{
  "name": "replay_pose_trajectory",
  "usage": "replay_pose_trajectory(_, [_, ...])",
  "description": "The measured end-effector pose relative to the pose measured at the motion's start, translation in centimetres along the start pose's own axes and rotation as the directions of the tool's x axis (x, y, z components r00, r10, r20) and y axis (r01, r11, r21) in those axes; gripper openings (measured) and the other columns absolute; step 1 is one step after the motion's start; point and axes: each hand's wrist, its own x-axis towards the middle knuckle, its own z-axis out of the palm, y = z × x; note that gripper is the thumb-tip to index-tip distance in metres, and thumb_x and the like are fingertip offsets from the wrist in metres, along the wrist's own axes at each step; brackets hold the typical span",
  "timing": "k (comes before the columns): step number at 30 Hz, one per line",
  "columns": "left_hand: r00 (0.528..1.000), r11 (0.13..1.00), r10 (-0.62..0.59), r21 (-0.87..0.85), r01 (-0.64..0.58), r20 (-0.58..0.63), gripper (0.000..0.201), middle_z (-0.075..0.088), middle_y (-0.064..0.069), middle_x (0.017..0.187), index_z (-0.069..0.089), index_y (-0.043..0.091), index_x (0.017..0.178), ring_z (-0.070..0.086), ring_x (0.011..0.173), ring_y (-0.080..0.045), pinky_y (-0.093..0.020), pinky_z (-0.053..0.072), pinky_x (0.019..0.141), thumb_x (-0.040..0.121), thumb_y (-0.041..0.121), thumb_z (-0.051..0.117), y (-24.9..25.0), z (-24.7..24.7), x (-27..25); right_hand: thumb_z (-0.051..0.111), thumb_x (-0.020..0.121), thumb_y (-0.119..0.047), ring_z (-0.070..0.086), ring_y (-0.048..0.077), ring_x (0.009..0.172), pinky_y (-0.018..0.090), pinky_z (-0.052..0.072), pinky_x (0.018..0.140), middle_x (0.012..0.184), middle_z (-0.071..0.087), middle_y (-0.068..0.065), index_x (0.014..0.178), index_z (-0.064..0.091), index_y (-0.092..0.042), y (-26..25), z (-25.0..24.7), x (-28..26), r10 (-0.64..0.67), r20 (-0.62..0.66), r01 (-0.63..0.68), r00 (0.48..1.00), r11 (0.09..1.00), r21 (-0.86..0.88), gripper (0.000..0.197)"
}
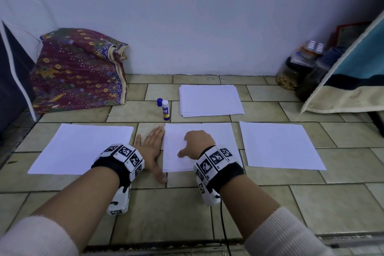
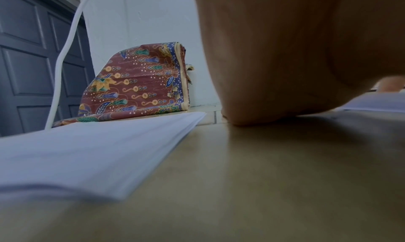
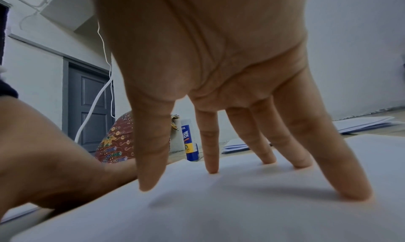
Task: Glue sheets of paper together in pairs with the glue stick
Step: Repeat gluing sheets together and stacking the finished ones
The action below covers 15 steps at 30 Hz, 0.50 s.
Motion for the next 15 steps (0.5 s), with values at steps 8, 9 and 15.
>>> replay_pose_trajectory(8, [1.0,1.0,-0.001,-0.021,0.001,0.002,0.142,-0.036,0.0,0.152,-0.029,0.012,0.146,-0.03,0.142,-0.014,-0.051,-0.011,0.117,0.065,0.06,0.077,0.2,-0.1,-0.1,0.079,0.066,-0.052,0.047,0.03,0.12,0.047,0.036,0.105,0.122,0.056,0.01,0.129,0.035,-0.008,-1.1,1.0,-0.4,0.025,0.003,-0.024,1.0,0.994,-0.111,0.088])
replay_pose_trajectory(9, [1.0,0.999,-0.003,-0.042,0.003,-0.002,0.137,-0.035,0.001,0.153,-0.028,0.013,0.147,-0.028,0.142,-0.013,-0.05,-0.011,0.116,0.069,0.059,0.075,0.0,-0.1,0.1,0.079,0.066,-0.052,0.046,0.031,0.122,0.048,0.035,0.106,0.123,0.055,0.011,0.13,0.034,-0.008,-1.2,1.1,-0.3,0.03,0.007,-0.029,1.0,0.992,-0.127,0.09])
replay_pose_trajectory(15, [0.998,0.961,-0.042,-0.274,0.029,-0.043,0.099,-0.023,0.008,0.158,-0.01,0.021,0.152,-0.02,0.144,-0.005,-0.043,-0.014,0.115,0.082,0.047,0.055,0.1,-0.1,0.8,0.078,0.073,-0.043,0.046,0.031,0.122,0.046,0.035,0.106,0.123,0.056,0.011,0.13,0.034,-0.01,-1.3,1.0,0.0,0.05,0.026,-0.046,0.998,0.991,-0.124,0.079])
